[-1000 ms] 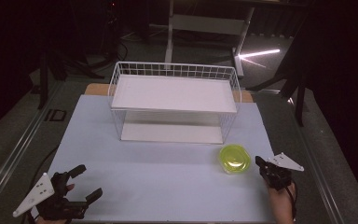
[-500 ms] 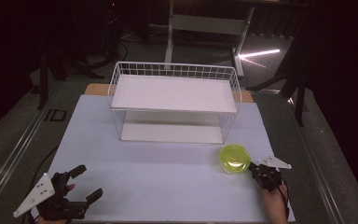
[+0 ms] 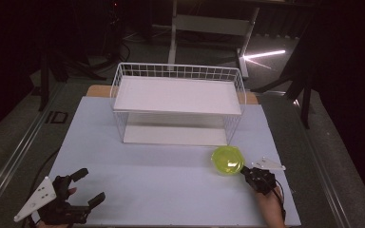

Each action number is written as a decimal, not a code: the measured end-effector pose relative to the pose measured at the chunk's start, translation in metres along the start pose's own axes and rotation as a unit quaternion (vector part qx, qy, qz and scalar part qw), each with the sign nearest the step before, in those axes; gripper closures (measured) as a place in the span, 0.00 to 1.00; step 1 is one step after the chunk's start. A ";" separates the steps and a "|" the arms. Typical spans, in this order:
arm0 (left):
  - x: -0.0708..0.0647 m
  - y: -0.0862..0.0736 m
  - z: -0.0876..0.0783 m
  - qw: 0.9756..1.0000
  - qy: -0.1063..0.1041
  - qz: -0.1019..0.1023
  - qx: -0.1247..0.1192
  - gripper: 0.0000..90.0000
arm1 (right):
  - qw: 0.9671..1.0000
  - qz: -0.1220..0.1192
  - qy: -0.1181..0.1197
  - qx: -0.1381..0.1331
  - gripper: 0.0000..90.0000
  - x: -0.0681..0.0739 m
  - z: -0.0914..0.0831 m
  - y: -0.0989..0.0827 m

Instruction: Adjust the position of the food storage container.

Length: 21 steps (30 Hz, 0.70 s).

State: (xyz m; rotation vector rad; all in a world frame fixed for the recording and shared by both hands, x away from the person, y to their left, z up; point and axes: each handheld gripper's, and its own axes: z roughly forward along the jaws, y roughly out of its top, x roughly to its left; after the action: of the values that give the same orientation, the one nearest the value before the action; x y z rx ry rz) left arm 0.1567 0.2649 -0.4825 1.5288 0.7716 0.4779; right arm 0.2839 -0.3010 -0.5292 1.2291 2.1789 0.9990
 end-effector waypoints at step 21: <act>0.000 0.001 -0.001 1.000 0.000 0.003 -0.002 0.04 | 1.000 -0.009 0.004 0.007 1.00 0.005 0.005 0.011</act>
State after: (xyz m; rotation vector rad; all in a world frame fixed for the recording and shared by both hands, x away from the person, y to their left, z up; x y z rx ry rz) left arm 0.1557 0.2656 -0.4816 1.5274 0.7662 0.4835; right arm 0.2910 -0.2910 -0.5244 1.2115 2.2029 0.9859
